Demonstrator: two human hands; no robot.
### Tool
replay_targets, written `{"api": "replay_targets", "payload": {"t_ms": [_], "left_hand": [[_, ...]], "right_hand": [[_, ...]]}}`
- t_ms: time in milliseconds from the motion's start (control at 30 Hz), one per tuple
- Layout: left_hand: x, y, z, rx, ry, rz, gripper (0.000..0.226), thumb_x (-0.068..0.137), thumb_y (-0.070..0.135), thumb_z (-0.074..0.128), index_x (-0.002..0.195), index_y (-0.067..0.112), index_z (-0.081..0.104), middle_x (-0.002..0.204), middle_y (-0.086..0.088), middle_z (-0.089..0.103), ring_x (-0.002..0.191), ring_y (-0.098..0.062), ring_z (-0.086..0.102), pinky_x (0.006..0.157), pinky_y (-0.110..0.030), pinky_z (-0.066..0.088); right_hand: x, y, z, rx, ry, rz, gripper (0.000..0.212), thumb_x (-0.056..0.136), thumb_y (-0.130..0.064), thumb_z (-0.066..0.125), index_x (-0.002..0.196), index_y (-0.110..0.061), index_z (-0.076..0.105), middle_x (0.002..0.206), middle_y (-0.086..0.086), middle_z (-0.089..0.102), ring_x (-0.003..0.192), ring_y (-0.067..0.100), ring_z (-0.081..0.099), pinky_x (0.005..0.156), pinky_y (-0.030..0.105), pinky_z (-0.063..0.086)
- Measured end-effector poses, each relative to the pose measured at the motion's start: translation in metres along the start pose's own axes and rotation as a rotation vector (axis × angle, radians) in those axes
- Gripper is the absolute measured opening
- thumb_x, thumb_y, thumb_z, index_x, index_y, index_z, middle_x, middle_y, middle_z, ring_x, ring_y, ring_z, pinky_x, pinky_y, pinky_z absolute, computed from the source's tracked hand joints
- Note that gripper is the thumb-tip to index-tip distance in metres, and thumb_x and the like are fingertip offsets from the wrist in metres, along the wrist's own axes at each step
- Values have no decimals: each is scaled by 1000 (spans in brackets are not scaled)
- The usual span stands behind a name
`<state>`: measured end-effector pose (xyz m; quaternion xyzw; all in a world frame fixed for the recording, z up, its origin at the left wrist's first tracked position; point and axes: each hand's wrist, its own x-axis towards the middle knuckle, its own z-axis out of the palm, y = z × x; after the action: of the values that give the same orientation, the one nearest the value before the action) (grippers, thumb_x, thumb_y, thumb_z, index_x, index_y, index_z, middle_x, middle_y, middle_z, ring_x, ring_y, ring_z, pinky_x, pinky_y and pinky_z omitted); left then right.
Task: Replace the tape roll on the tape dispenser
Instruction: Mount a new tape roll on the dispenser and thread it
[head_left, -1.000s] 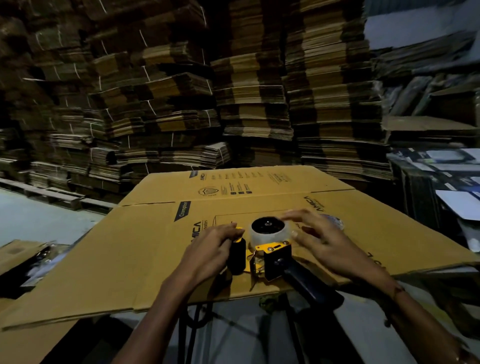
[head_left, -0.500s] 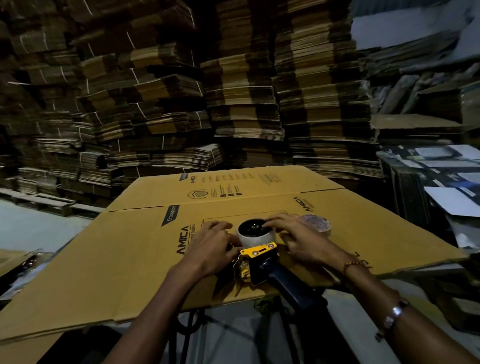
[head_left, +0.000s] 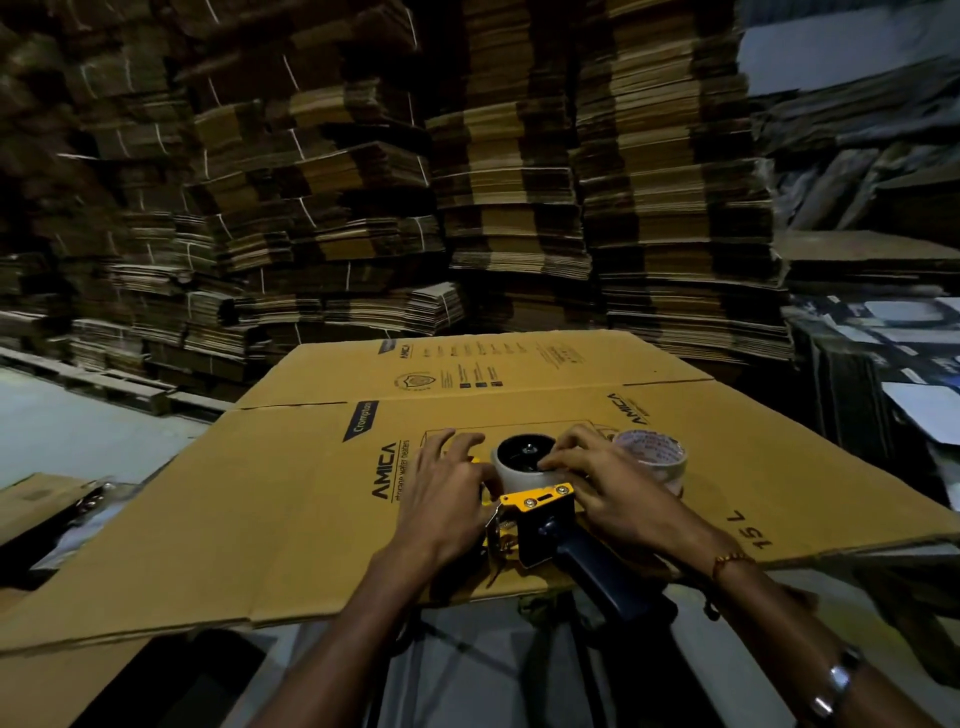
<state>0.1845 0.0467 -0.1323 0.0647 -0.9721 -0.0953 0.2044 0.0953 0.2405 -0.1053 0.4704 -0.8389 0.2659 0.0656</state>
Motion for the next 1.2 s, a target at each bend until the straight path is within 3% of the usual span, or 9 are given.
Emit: {"api": "replay_targets", "payload": {"t_ms": [133,433,533,600,667,700,800,967,1200], "left_hand": [[0,-1,3,-25,31,-11,21,90,44,67,105,32,74,155,8,40,148,-21,18,117,-44,26],[0,0,2,-107,26,-33,17,92,32,68,105,25,74,151,9,44,142,-19,23,109,-46,37],[1,0,3,-113,33,-31,15,91,34,69,101,24,74,151,9,45,142,-19,24,112,-44,36],[1,0,3,-104,37,-30,15,90,34,70,100,23,73,151,9,45,142,-19,24,112,-44,35],[2,1,3,-109,32,-35,13,91,32,69,100,23,73,150,9,45,142,-20,24,111,-45,36],[1,1,3,-109,25,-38,13,91,30,68,100,22,73,150,9,45,142,-20,24,110,-46,37],[2,1,0,-112,-3,-26,12,93,27,66,101,20,72,150,8,44,141,-22,24,108,-43,37],[4,2,-3,-162,-35,14,6,92,24,64,92,19,69,148,5,43,138,-27,25,106,-34,27],[-8,5,-11,-307,-13,37,20,89,20,68,73,26,58,158,7,26,144,-23,14,114,-52,28]], "right_hand": [[1,-4,2,-8,0,-11,33,98,-10,60,131,-11,66,122,-3,51,108,6,52,89,5,40],[-5,-5,0,-3,18,34,32,102,-9,52,131,-12,65,123,-4,52,112,9,54,86,6,41],[-18,-19,-5,56,74,114,34,107,-28,44,137,-22,59,125,-6,52,112,12,55,93,27,47],[-30,-32,-8,58,27,149,50,101,-55,41,147,-34,44,139,-12,45,118,12,55,98,38,48],[-38,-44,-6,-65,-114,165,83,87,-77,42,157,-42,15,162,-12,21,130,18,50,105,44,47],[-38,-49,-4,-128,-190,180,98,83,-79,50,159,-42,0,168,-12,4,138,23,45,108,46,45],[-31,-55,7,-224,-280,243,121,83,-58,73,157,-37,-21,170,-2,-18,148,34,34,111,46,44],[-15,-49,7,-254,-296,310,101,90,-34,67,162,-18,-1,171,5,-7,151,33,27,118,42,32],[-9,-46,9,-239,-333,358,102,90,-32,67,162,-19,-3,171,5,-11,150,36,28,118,42,33]]}}
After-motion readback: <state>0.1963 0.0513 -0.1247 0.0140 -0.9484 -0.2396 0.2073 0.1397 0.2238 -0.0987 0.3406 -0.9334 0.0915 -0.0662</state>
